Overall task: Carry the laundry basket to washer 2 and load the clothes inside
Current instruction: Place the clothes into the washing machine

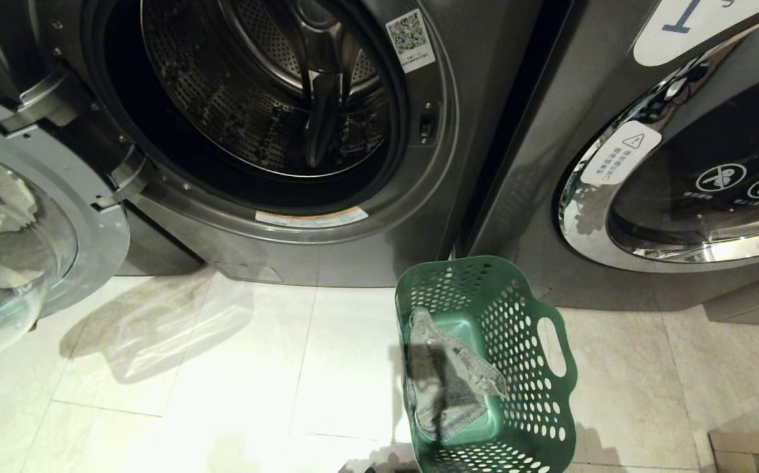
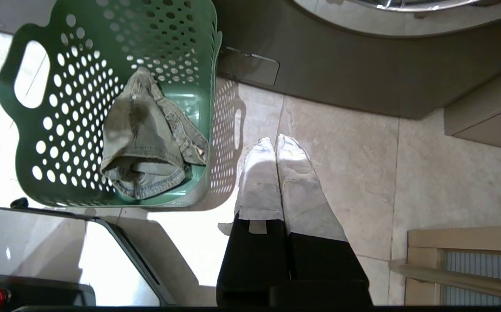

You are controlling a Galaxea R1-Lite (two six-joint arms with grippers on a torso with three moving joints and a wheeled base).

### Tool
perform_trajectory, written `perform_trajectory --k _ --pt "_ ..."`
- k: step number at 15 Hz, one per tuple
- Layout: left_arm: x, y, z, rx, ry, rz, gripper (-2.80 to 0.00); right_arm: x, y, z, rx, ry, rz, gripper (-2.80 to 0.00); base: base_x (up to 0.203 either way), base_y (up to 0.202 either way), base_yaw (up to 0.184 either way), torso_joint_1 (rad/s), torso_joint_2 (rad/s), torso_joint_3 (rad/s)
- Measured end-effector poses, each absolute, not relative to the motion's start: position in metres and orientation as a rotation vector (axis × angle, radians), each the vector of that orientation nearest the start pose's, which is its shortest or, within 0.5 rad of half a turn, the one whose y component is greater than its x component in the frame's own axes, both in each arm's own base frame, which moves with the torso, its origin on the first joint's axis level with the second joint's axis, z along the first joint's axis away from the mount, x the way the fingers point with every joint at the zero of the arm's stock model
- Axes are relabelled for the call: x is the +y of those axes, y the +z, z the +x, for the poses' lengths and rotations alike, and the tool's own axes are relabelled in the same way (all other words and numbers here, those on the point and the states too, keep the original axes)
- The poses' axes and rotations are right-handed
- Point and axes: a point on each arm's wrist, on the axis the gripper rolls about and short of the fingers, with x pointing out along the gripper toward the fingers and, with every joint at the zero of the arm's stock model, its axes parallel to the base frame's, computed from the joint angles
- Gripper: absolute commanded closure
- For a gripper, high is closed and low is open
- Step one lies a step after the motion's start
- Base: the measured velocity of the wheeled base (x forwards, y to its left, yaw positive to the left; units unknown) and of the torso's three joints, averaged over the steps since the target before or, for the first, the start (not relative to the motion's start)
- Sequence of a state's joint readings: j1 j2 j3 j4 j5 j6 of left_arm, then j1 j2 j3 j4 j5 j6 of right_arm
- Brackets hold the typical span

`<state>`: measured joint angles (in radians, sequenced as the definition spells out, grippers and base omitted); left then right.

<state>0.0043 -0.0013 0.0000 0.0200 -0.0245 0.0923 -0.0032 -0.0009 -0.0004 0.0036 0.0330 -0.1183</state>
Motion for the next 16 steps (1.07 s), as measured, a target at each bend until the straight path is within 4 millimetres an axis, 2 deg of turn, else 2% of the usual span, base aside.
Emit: perform_trajectory --k 3,7,8,9,10,12,13,15,16 --pt "-0.001 0.073 -0.023 0.017 -0.021 0.092 0.00 0.001 0.075 -0.023 0.000 0.031 -0.127 0.00 0.000 0.000 0.000 0.002 0.00 -0.172" --pt "-0.001 0.073 -0.023 0.017 -0.023 0.093 0.00 0.001 0.076 -0.023 0.002 0.025 -0.132 0.00 0.000 0.000 0.000 0.004 0.00 -0.027" --pt "-0.001 0.073 -0.023 0.017 -0.023 0.094 0.00 0.001 0.085 -0.026 -0.018 0.027 -0.131 0.00 0.000 0.000 0.000 0.000 0.00 0.000" --pt "-0.001 0.073 -0.023 0.017 -0.023 0.093 0.00 0.001 0.098 -0.031 -0.030 0.036 -0.126 0.00 0.000 0.000 0.000 0.000 0.00 0.000" --pt "-0.001 0.073 -0.023 0.017 -0.026 0.092 0.00 0.002 0.119 -0.040 -0.044 0.060 -0.110 0.00 0.000 0.000 0.000 0.000 0.00 0.000" --pt "-0.001 0.073 -0.023 0.017 -0.028 0.090 0.00 0.004 0.167 -0.059 -0.037 0.163 -0.058 0.00 0.000 0.000 0.000 0.000 0.00 0.000" --pt "-0.001 0.073 -0.023 0.017 -0.028 0.090 0.00 0.006 0.194 -0.065 0.019 0.251 -0.021 0.00 0.000 0.000 0.000 0.000 0.00 0.000" --pt "-0.001 0.073 -0.023 0.017 -0.027 0.086 0.00 0.009 0.222 -0.055 0.213 0.399 0.039 0.00 0.000 0.000 0.000 0.000 0.00 0.000" --pt "-0.001 0.073 -0.023 0.017 -0.025 0.083 0.00 0.010 0.227 -0.044 0.320 0.450 0.064 0.00 0.000 0.000 0.000 0.000 0.00 0.000"
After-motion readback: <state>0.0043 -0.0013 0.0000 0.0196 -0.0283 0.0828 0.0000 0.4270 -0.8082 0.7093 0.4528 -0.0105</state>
